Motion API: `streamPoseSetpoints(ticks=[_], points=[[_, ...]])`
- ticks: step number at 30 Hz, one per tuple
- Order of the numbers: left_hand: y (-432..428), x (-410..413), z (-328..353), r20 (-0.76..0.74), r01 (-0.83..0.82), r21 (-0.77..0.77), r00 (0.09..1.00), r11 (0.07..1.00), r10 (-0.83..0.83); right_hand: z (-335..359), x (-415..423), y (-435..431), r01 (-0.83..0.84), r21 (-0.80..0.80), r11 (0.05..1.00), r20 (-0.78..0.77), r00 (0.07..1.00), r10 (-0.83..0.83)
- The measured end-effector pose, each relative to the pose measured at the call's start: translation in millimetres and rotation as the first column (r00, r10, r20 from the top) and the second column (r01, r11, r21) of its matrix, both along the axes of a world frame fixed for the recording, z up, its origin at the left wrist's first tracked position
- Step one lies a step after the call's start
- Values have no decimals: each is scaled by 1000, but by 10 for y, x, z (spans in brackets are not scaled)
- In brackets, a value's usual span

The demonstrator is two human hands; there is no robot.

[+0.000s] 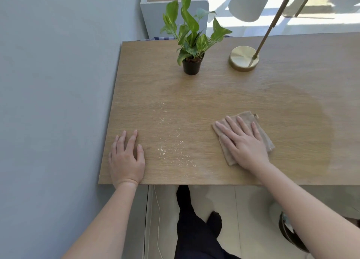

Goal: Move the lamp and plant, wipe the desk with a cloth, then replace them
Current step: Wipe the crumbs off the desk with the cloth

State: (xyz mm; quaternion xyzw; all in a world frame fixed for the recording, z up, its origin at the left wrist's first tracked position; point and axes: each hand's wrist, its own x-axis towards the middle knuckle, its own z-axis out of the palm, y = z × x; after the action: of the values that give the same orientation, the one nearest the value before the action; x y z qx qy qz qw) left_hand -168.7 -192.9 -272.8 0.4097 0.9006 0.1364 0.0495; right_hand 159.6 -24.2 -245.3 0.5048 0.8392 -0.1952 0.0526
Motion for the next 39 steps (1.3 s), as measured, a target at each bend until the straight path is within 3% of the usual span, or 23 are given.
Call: streamPoseSetpoints(ticks=[2,4,6,9,12,15,19,21,23,25,27,29,32,36,39], points=[[-5,5,-8,-1,3,7,1000,1000,-3,-70,-325,39,140,8,990,-8,990,-140],[2,20,-13,1,5,13,1000,1000,-5,-110,-601,-21,180,0,984,-11,984,-180],[3,31,-20,0,3,14,1000,1000,-3,-103,-704,-191,66,-5,998,-30,997,-66],[-12,29,-11,-6,1,12,1000,1000,-1,-54,-413,-548,-234,-9,972,-36,972,234],[-1,16,-12,-11,9,14,1000,1000,-9,-1,166,-588,-329,-18,944,-11,944,329],[-4,21,-23,-14,6,11,1000,1000,-6,22,384,-279,-186,-16,982,28,982,187],[-33,-2,-34,-21,3,8,1000,1000,-2,-69,-172,-95,112,10,994,19,994,-112],[-31,9,-31,-16,2,13,1000,1000,-2,-118,-488,-150,177,-1,984,11,984,-177],[-22,27,-31,-12,0,12,1000,1000,0,-114,-676,-297,93,-5,996,-8,996,-93],[-28,23,-30,-14,-3,10,1000,1000,3,-81,-641,-519,-105,-14,994,-32,994,104],[-30,6,-23,-16,2,12,1000,1000,-2,-36,-368,-699,-282,-22,959,-53,958,281],[-14,-4,-19,-15,5,12,1000,1000,-5,12,-9,-707,-347,-24,938,-40,938,346],[2,9,-27,-10,7,4,1000,1000,-7,30,205,-443,-229,-26,973,6,973,230],[-26,-10,-50,-3,9,16,1000,1000,-9,-63,-376,-245,42,-10,999,-9,999,-42],[-22,4,-50,-3,12,12,1000,1000,-12,-112,-765,-348,45,-17,999,-19,999,-45]])
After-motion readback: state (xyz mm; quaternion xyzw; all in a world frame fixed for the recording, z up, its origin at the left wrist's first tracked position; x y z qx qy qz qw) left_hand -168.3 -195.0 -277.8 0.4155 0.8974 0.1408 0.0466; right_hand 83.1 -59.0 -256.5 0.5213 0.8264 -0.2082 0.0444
